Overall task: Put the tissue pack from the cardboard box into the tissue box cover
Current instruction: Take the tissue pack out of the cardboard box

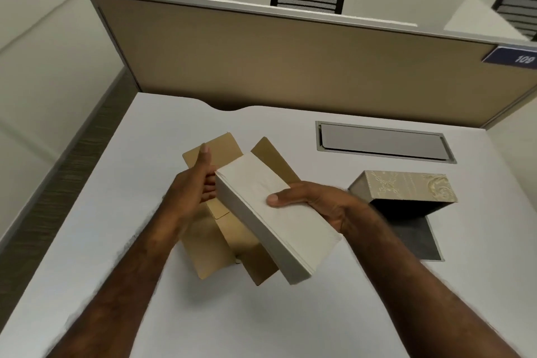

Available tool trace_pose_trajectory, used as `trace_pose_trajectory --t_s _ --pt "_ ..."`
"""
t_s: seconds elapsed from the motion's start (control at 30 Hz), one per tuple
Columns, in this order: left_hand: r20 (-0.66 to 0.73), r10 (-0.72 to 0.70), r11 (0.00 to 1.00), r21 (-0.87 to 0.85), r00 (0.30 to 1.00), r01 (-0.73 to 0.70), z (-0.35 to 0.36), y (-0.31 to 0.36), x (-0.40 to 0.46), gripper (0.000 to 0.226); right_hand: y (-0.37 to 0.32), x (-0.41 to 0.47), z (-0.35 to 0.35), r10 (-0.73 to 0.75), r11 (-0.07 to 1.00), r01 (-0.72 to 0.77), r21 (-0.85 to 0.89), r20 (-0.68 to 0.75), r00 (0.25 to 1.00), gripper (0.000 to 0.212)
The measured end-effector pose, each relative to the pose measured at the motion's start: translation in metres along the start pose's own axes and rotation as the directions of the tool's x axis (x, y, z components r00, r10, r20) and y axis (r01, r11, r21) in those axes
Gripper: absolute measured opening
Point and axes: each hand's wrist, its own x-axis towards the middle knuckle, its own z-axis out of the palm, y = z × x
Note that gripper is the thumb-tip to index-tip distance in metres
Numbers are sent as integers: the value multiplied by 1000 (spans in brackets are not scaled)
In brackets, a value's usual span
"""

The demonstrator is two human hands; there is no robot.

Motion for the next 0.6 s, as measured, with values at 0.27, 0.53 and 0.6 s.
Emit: trace_pose_trajectory --t_s 0.27,0.53,0.6 --pt "378 -98 987 -80 921 138 74 19 -18 90 46 -74 -28 -22 1000 23 20 -16 1000 28" --pt "549 -280 934 -35 787 357 164 11 -36 72 101 -113 -94 22 1000 -20 19 -86 996 34" --pt "587 -292 929 -14 755 370 186 8 -40 69 113 -120 -112 41 999 -39 15 -82 996 35"
